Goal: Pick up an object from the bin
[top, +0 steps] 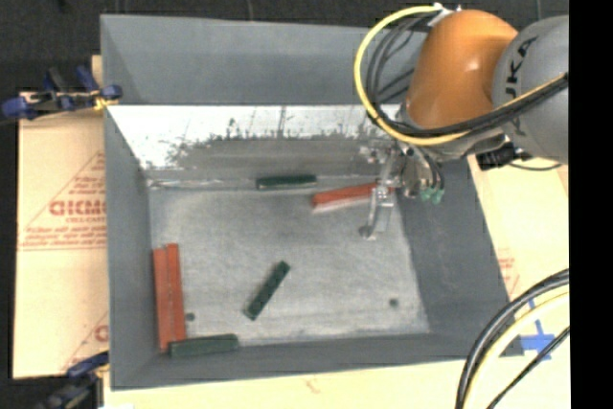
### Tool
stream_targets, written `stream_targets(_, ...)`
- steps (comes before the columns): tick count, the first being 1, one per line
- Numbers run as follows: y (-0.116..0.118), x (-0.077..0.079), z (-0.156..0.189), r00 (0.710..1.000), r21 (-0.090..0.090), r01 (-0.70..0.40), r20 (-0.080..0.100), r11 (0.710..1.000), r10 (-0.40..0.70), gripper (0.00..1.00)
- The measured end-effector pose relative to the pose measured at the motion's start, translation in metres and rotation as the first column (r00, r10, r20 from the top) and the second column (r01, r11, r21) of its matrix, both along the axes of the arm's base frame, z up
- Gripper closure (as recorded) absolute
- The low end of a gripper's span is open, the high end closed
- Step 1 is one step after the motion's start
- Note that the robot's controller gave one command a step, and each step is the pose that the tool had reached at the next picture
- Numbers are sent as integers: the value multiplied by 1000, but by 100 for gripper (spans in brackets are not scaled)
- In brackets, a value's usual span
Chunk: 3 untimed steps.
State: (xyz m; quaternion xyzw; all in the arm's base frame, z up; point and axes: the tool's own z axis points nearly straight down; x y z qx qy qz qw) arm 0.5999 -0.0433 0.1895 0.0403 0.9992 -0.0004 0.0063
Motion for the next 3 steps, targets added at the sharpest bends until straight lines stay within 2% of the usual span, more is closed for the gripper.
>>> stream_targets(1, 6, 14, -62, 960, -3, -281, -3, 960, 281, 0)
stream_targets(2, 1, 27, -104, 928, -2, -372, -7, 928, 372, 0)
stream_targets(3, -2, 43, -104, 969, 2, -245, -9, 970, 245, 0)
